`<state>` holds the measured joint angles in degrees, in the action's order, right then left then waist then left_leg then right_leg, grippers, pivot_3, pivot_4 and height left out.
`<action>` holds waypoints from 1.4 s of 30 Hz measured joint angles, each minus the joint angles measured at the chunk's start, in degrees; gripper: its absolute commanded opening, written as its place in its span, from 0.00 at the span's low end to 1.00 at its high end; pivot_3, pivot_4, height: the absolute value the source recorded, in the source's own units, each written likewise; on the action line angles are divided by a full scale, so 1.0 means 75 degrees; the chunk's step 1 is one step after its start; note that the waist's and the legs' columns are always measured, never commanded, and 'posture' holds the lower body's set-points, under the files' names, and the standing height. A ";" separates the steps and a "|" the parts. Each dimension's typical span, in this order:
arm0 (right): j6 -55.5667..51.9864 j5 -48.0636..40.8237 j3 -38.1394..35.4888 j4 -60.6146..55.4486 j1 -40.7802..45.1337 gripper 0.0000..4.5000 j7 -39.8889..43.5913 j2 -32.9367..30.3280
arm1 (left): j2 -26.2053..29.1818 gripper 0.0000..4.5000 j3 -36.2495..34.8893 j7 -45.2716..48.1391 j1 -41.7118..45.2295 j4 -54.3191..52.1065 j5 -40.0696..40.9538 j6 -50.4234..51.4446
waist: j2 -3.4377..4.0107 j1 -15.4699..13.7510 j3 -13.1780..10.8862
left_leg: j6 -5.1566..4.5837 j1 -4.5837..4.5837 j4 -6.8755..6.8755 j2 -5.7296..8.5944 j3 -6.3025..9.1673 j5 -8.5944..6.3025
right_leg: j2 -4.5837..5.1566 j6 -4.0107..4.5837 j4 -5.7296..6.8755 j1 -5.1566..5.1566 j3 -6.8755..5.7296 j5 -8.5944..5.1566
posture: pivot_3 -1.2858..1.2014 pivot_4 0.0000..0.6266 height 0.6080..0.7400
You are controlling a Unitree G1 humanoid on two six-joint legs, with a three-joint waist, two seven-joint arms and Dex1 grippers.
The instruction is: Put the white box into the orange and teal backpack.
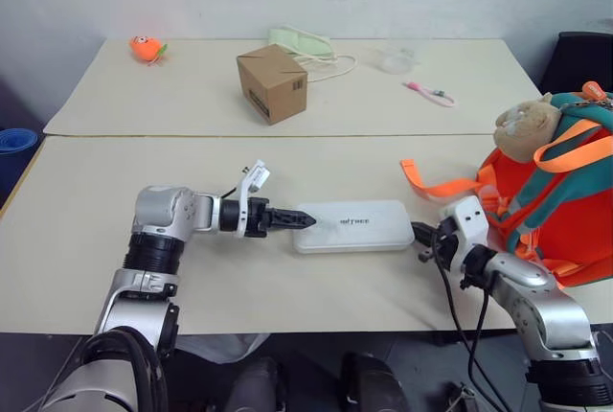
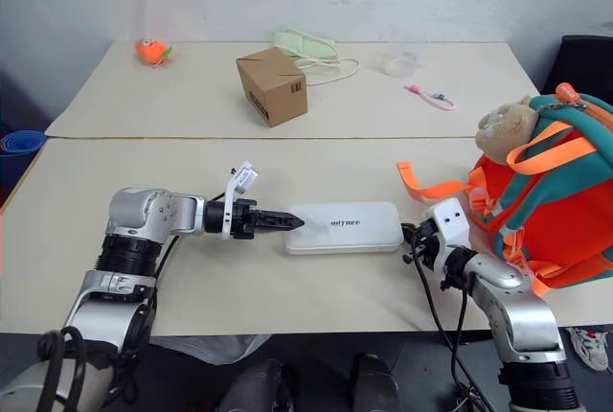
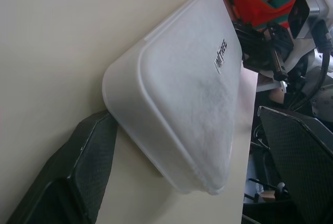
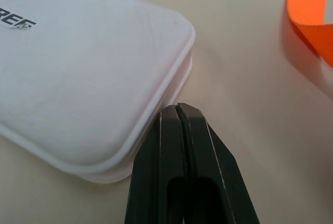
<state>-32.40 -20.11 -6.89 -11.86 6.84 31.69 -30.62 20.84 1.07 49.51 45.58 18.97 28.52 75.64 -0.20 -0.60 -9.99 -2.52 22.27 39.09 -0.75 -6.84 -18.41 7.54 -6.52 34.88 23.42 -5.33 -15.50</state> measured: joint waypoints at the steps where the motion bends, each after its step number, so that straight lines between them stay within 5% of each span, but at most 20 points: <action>1: 0.0006 0.0061 -0.0068 -0.0023 0.0000 0.00 -0.0152 0.0074 | -0.0253 0.91 0.0005 -0.0143 0.0048 0.0070 -0.0066 -0.0146 | 0.0000 -0.0069 0.0001 | -0.0002 -0.0003 0.0001 0.0006 0.0000 0.0001 | 0.0006 -0.0002 -0.0001 -0.0003 0.0002 0.0001 | 0.52 0.24 1.00; 5: -0.0005 -0.0051 -0.0185 -0.0617 -0.0296 0.00 -0.0347 0.0298 | -0.0890 0.65 -0.0133 -0.0517 0.0107 0.0476 -0.0059 -0.0369 | -0.0001 -0.0123 0.0001 | 0.0001 0.0012 0.0001 0.0009 0.0009 -0.0002 | 0.0011 -0.0007 -0.0006 0.0007 0.0001 0.0004 | 0.52 0.24 1.00; 9: -0.0219 -0.0623 -0.1377 -0.1550 -0.1468 0.00 -0.0316 0.0183 | -0.0893 0.39 -0.0418 -0.0416 0.0121 0.0581 0.0325 -0.0165 | -0.0003 -0.0115 0.0000 | 0.0007 0.0021 -0.0005 0.0001 0.0009 -0.0005 | -0.0001 -0.0006 -0.0019 0.0013 -0.0010 0.0004 | 0.52 0.24 1.00; 13: -0.0680 -0.1354 -0.2440 -0.2497 -0.2752 0.04 -0.0216 0.0085 | -0.0835 0.30 -0.0616 -0.0432 0.0128 0.0555 0.0551 -0.0096 | -0.0005 -0.0078 -0.0001 | 0.0003 0.0005 -0.0002 0.0001 0.0000 -0.0005 | 0.0002 -0.0008 -0.0029 0.0005 0.0001 0.0005 | 0.52 0.24 1.00; 20: -0.1836 -0.3815 -0.5691 -0.4063 -0.4566 0.51 -0.0566 -0.0088 | -0.0248 0.30 -0.0809 -0.0447 -0.0172 0.0152 0.0921 0.0069 | -0.0008 -0.0072 -0.0001 | 0.0043 -0.0014 -0.0013 -0.0047 0.0003 -0.0028 | 0.0006 0.0021 -0.0026 0.0008 0.0014 -0.0011 | 0.52 0.24 1.00; 27: -0.2189 -0.4223 -0.5532 -0.3879 -0.3274 1.00 -0.2020 -0.0430 | -0.0262 0.29 -0.1393 -0.0834 -0.0402 -0.0374 0.1243 0.0362 | -0.0010 -0.0039 -0.0002 | 0.0041 -0.0006 -0.0013 -0.0040 0.0000 -0.0027 | 0.0016 0.0025 -0.0023 0.0024 0.0048 -0.0013 | 0.52 0.24 1.00; 35: -0.1546 -0.2359 -0.3260 -0.1686 -0.0717 1.00 -0.3211 -0.0313 | -0.0166 0.29 -0.2423 -0.0724 -0.0259 -0.0972 0.2332 0.0913 | -0.0027 -0.0015 -0.0014 | 0.0024 0.0019 -0.0004 -0.0016 -0.0010 -0.0014 | -0.0005 0.0029 0.0003 0.0046 0.0019 -0.0016 | 0.52 0.24 1.00; 42: -0.0046 -0.1250 -0.2451 -0.0353 0.0089 0.57 -0.2816 -0.0158 | 0.0201 0.29 -0.2892 -0.1037 -0.0038 -0.1394 0.2754 0.0790 | -0.0026 -0.0008 -0.0014 | 0.0018 0.0016 -0.0004 -0.0010 -0.0010 -0.0006 | -0.0013 0.0012 0.0010 0.0032 0.0008 -0.0007 | 0.52 0.24 1.00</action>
<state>-32.74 -29.49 -25.27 -14.50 7.51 10.58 -31.80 22.34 -20.62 41.73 45.29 8.51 49.18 81.57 -0.40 -0.66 -10.10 -2.38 22.39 39.06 -0.83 -6.91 -18.46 7.44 -6.43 34.96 23.66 -5.26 -15.55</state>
